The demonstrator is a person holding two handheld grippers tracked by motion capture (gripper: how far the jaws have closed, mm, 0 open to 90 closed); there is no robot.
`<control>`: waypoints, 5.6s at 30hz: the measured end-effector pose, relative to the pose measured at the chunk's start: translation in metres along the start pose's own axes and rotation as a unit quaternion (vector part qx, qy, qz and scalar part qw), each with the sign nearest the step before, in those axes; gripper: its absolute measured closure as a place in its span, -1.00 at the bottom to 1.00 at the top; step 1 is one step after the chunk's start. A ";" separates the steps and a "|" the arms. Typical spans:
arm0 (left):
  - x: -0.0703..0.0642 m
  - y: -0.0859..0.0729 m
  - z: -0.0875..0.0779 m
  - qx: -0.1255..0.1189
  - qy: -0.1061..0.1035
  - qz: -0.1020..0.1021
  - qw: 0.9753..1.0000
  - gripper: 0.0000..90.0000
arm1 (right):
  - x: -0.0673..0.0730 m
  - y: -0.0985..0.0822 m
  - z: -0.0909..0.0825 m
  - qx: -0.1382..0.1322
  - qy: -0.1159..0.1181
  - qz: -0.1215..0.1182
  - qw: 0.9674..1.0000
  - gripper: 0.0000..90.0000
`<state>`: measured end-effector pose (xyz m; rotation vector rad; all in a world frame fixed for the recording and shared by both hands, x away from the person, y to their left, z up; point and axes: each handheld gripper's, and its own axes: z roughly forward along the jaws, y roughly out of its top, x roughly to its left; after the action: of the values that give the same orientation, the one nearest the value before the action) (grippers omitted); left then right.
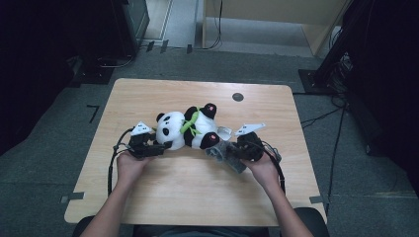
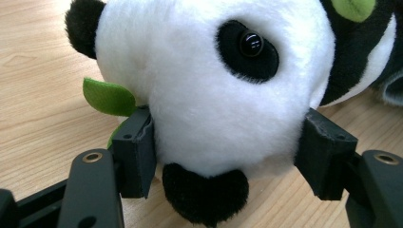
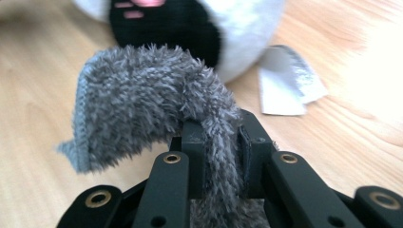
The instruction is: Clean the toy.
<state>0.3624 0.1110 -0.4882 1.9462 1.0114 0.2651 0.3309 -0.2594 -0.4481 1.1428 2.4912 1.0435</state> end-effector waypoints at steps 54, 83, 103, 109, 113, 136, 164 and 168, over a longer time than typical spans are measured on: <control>0.000 -0.003 0.001 -0.008 0.002 0.012 1.000 -0.39 | -0.143 -0.012 0.018 -0.065 -0.106 0.122 0.985 0.58; 0.001 0.000 0.001 0.001 -0.009 0.010 1.000 -0.61 | -0.111 -0.003 -0.003 -0.101 -0.097 0.091 0.986 -0.24; 0.002 0.005 0.000 -0.018 -0.031 0.003 0.999 -0.99 | -0.050 0.008 -0.007 -0.131 -0.006 0.056 0.990 -0.70; 0.001 0.005 0.001 -0.018 -0.023 0.010 1.000 -1.00 | -0.037 0.007 -0.005 -0.132 0.019 0.039 0.990 -0.72; 0.000 0.005 0.003 -0.014 -0.017 0.018 1.000 -0.99 | -0.027 0.010 0.000 -0.125 0.037 0.016 0.991 -0.70; 0.005 0.008 0.010 -0.018 -0.017 0.000 1.000 -0.88 | 0.004 0.023 0.055 -0.116 0.057 -0.051 0.990 -0.74; 0.001 0.014 0.001 -0.030 -0.036 0.034 0.998 -1.00 | -0.013 0.047 0.023 -0.106 0.060 0.004 0.993 0.32; -0.001 0.007 0.000 -0.033 -0.038 0.044 0.998 -1.00 | -0.017 0.047 0.007 -0.117 0.064 0.018 0.991 0.32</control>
<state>0.3654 0.1084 -0.4820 1.9287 0.8582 0.2702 0.3726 -0.2473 -0.4228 1.0862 2.3681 1.4168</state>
